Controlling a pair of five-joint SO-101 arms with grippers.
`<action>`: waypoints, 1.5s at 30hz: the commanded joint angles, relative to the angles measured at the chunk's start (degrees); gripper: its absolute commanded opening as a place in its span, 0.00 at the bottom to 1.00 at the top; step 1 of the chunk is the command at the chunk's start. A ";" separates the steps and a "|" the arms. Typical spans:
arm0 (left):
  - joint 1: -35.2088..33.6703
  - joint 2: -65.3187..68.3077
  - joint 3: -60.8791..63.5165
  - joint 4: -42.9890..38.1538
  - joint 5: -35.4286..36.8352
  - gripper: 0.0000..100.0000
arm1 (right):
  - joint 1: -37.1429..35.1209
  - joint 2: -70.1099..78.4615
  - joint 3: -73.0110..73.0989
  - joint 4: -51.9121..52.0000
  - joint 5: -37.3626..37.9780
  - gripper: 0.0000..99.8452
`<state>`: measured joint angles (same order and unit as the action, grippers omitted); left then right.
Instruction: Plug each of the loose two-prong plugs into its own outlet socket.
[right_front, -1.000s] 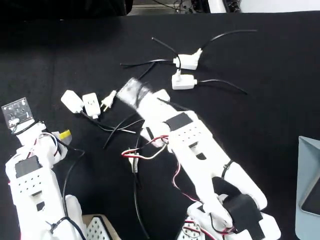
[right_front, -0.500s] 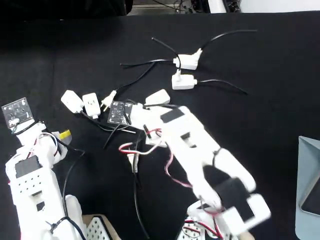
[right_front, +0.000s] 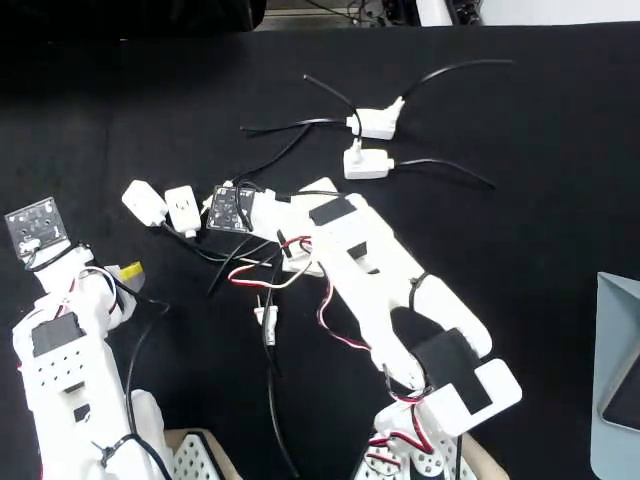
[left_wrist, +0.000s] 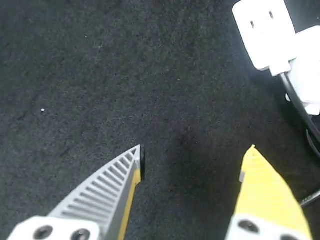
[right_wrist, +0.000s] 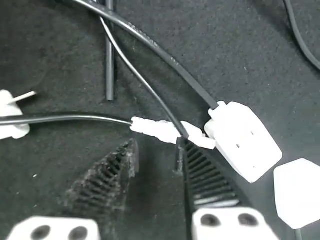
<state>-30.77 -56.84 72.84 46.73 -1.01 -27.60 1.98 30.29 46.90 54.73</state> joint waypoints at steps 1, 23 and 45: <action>-0.40 -0.97 -0.48 -1.05 0.26 0.31 | -0.70 -0.92 -3.12 0.18 0.35 0.20; -0.31 -0.62 -0.48 -1.05 0.18 0.31 | -2.02 12.26 -10.24 1.41 0.26 0.01; -0.22 -0.53 -0.48 -1.05 0.18 0.31 | -10.81 8.92 -10.51 19.78 -22.24 0.13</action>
<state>-30.77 -56.84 72.84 46.73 -1.01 -36.13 10.15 22.20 66.59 33.71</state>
